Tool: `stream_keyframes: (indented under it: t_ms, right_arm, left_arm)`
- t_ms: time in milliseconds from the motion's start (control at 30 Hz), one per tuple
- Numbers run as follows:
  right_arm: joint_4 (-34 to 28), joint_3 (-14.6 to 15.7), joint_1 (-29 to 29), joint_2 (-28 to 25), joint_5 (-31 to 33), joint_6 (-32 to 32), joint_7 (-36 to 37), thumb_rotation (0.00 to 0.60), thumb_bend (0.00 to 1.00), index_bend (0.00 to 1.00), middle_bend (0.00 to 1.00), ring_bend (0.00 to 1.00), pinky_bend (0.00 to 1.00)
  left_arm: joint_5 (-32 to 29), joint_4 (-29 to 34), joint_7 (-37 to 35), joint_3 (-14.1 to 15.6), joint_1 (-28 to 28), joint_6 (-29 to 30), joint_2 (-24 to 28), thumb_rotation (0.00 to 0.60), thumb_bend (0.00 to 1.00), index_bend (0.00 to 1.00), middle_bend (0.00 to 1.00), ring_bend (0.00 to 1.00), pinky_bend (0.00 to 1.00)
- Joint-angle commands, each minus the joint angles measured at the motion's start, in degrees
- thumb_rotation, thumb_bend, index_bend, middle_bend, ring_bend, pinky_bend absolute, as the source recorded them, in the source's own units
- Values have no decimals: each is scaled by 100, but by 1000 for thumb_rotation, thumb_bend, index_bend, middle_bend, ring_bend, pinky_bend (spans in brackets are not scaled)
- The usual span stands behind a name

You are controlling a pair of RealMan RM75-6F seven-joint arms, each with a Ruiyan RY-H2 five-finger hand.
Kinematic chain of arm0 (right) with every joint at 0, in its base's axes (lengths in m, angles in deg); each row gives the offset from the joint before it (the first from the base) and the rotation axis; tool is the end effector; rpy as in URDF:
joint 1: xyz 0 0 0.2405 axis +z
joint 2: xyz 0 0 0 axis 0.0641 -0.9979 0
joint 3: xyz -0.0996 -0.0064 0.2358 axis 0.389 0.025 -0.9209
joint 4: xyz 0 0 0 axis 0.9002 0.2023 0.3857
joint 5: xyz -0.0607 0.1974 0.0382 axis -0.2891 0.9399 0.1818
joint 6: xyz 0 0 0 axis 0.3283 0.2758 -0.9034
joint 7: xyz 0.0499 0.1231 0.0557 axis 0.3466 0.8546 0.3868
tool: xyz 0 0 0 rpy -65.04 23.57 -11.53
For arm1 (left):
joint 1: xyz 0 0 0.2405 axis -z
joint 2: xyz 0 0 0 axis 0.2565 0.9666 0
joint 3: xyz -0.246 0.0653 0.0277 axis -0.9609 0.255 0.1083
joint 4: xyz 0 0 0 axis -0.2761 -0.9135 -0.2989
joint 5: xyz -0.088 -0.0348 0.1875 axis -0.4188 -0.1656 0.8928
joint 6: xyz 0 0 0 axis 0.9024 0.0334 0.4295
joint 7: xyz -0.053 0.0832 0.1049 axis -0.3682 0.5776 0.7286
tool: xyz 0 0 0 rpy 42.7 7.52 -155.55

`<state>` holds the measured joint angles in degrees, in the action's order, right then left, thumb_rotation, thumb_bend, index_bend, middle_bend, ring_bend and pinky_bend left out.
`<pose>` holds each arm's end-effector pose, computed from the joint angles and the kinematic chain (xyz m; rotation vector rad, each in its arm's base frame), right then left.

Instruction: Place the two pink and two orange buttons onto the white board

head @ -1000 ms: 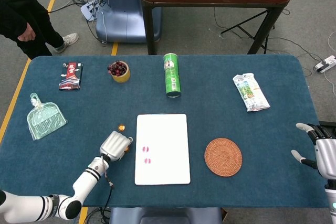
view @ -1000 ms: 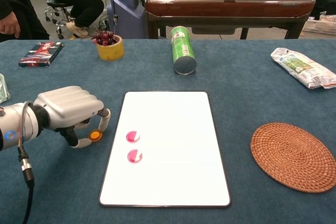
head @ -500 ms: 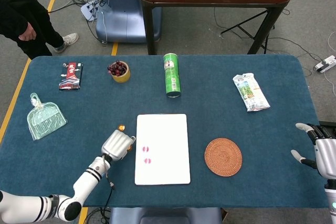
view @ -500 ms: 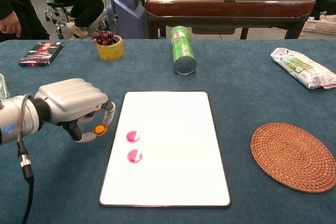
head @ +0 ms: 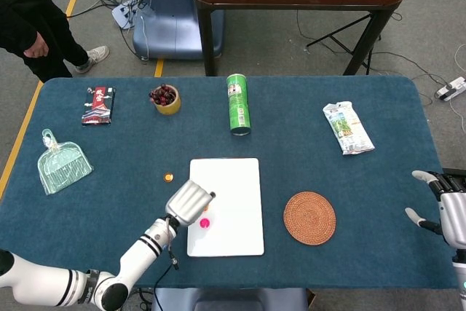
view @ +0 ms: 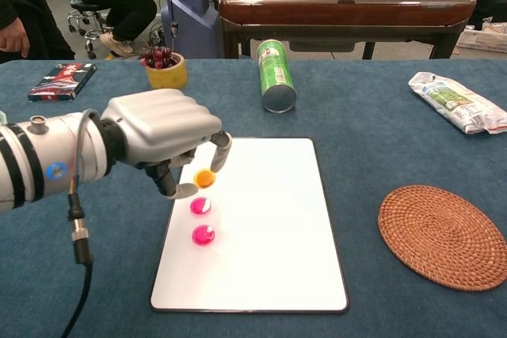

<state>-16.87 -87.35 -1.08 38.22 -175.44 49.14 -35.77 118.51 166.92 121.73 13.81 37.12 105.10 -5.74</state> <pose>-0.3156 -0.1784 0.1914 1.3067 -0.8221 0.9234 -0.0694 0.2801 -0.0419 -2.2066 -0.4451 -0.6826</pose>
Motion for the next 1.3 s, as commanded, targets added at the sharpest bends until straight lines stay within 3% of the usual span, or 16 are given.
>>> stream_keyframes:
  t_ms: [33,367,767,867,1033,1300]
  right_arm:
    - [2,-1,-11,-13,-2,16,35,600,64,285,329,287,541]
    - [44,-58,-72,-102,72,101,309,600,63,285,329,287,540]
    - [94,-118,-129,-154,147,182,500,600,63,285,329,287,541]
    - [94,-123,-140,-163,149,192,547,600,63,285,329,287,541]
    - [99,-123,-139,-168,140,183,561,600,63,285,329,287,541]
    - [94,-124,-136,-156,135,174,523,600,64,285,329,287,541]
  left_arm:
    - [-149,23,168,-46,169,-41,-146,600,346,576,1000,1000,1000]
    - [-360,-228,358,-66,662,-285,-596,600,346,578,1000,1000,1000]
    - [-559,-417,654,28,1012,-177,-957,600,346,574,1000,1000,1000]
    - [-627,-452,708,31,1067,-117,-998,600,346,519,1000,1000,1000]
    - [-640,-459,684,70,1104,-61,-984,600,346,303,1000,1000,1000]
    - [-598,-437,570,165,1063,90,-859,600,346,278,1000,1000,1000]
